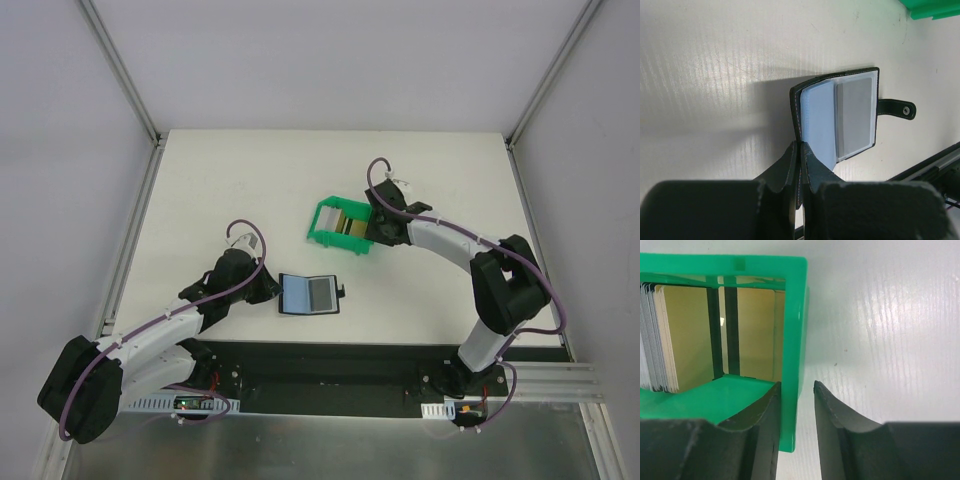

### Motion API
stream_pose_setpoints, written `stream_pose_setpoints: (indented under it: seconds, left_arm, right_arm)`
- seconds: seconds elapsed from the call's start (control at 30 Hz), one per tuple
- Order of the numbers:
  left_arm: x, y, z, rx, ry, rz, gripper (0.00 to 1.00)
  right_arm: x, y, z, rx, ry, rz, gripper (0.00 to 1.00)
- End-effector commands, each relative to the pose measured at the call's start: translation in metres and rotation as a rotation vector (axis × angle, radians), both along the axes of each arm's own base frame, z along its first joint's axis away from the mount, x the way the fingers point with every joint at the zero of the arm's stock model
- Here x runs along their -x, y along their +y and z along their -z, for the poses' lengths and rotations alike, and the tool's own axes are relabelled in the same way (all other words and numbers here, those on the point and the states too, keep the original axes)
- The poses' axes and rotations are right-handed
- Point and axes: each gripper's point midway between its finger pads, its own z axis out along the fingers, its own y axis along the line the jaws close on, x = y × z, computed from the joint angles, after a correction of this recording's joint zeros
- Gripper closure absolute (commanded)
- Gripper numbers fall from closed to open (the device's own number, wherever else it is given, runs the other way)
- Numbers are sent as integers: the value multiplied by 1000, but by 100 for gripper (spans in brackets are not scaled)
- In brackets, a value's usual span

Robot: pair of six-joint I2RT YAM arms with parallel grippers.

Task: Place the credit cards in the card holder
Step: Move the storage box to the center of the board.

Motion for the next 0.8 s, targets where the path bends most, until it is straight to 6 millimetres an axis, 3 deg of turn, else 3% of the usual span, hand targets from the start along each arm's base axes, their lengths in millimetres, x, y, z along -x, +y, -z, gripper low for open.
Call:
stream_pose_setpoints:
  seconds: [0.0, 0.4, 0.77]
  left_arm:
    - [-7, -3, -14, 17, -39, 14, 100]
    - [-7, -3, -14, 10, -41, 25, 100]
    - [-7, -6, -17, 15, -47, 47, 100]
  right_arm:
    - [-2, -12, -11, 83, -12, -61, 67]
    - [1, -14, -4, 121, -1, -226, 87]
    - [-7, -10, 0, 132, -3, -378, 91]
